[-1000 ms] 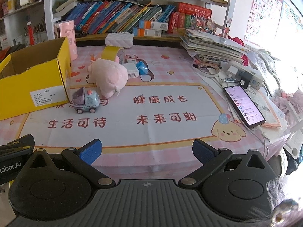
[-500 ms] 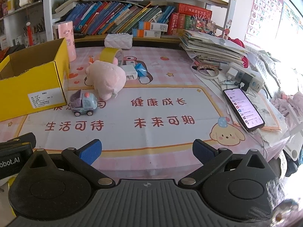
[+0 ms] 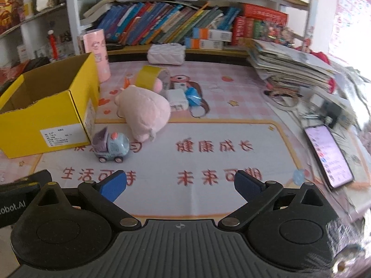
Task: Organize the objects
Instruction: 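Move both tools toward the pink plush pig and grey toy car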
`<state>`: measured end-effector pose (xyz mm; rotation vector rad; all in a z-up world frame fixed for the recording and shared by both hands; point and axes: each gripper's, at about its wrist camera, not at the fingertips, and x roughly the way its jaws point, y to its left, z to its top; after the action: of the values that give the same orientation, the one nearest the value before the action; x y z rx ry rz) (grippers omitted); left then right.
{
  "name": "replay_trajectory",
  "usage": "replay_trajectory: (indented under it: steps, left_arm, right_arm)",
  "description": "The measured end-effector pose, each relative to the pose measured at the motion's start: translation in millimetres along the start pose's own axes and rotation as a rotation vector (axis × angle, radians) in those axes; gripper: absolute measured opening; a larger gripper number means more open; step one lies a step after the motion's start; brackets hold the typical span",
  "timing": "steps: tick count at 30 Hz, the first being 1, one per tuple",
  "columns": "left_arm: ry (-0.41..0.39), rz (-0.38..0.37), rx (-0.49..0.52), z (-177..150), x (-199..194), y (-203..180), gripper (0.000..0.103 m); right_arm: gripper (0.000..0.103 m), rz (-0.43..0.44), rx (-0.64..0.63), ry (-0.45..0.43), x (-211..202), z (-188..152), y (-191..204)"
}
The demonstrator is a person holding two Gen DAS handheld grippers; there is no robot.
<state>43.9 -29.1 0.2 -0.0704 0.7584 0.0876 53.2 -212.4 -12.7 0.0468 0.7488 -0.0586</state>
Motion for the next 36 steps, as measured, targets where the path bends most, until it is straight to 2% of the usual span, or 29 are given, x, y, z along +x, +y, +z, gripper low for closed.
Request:
replay_trajectory:
  steps: [10, 17, 28, 36]
  left_arm:
    - [0.008, 0.107, -0.134, -1, 0, -6, 0.103]
    - [0.007, 0.131, -0.201, -3, 2, -15, 0.103]
    - [0.021, 0.125, -0.196, 0, 18, -39, 0.103]
    - [0.005, 0.136, -0.124, 8, 30, -53, 0.103]
  right_arm:
    - [0.101, 0.155, -0.077, -0.003, 24, 28, -7]
    - [0.101, 0.237, -0.088, 0.014, 39, 39, -17]
    - [0.100, 0.292, -0.099, 0.010, 62, 52, -35]
    - [0.100, 0.345, -0.102, -0.013, 75, 62, -42]
